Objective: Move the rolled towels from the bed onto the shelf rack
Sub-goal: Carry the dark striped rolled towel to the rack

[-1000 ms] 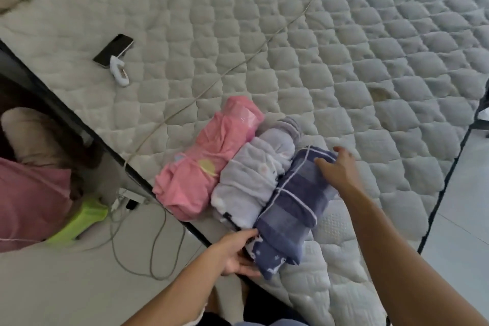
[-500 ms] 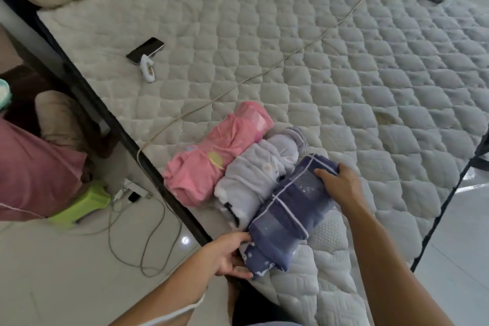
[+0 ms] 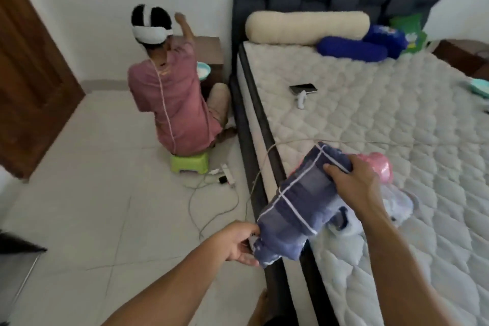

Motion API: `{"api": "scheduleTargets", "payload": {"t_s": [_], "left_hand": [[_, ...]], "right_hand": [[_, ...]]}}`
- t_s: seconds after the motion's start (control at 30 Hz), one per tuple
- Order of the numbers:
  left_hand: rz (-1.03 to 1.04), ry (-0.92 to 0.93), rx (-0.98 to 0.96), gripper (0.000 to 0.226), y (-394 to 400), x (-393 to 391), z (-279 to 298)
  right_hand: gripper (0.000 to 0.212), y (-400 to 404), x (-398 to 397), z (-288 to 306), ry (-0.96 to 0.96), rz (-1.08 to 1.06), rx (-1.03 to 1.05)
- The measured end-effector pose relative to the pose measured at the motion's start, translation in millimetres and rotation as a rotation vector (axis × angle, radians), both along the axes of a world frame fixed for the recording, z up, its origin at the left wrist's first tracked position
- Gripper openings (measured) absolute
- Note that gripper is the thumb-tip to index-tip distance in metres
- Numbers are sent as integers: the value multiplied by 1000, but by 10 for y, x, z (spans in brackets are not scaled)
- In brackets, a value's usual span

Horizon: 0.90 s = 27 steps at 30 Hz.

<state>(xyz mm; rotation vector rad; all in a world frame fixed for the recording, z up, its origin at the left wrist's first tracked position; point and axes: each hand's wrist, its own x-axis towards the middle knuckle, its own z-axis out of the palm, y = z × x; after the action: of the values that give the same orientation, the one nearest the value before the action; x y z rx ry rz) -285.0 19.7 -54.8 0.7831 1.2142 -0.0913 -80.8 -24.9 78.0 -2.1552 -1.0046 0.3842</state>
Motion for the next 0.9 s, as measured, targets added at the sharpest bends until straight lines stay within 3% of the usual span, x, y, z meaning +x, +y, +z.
{"api": "scheduleTargets", "payload": {"t_s": [0.33, 0.63, 0.77, 0.9], "left_hand": [[662, 61, 166, 13, 192, -2407, 346], [1087, 26, 124, 19, 477, -4235, 57], [1282, 102, 129, 21, 693, -5014, -86], [1465, 138, 84, 11, 806, -5571, -150]], "right_hand": [[38, 1009, -2509, 231, -33, 599, 124], [22, 1980, -4854, 286, -145, 1140, 231], [16, 2473, -5882, 151, -160, 1384, 234], [32, 2906, -6828, -44, -149, 1597, 224]]}}
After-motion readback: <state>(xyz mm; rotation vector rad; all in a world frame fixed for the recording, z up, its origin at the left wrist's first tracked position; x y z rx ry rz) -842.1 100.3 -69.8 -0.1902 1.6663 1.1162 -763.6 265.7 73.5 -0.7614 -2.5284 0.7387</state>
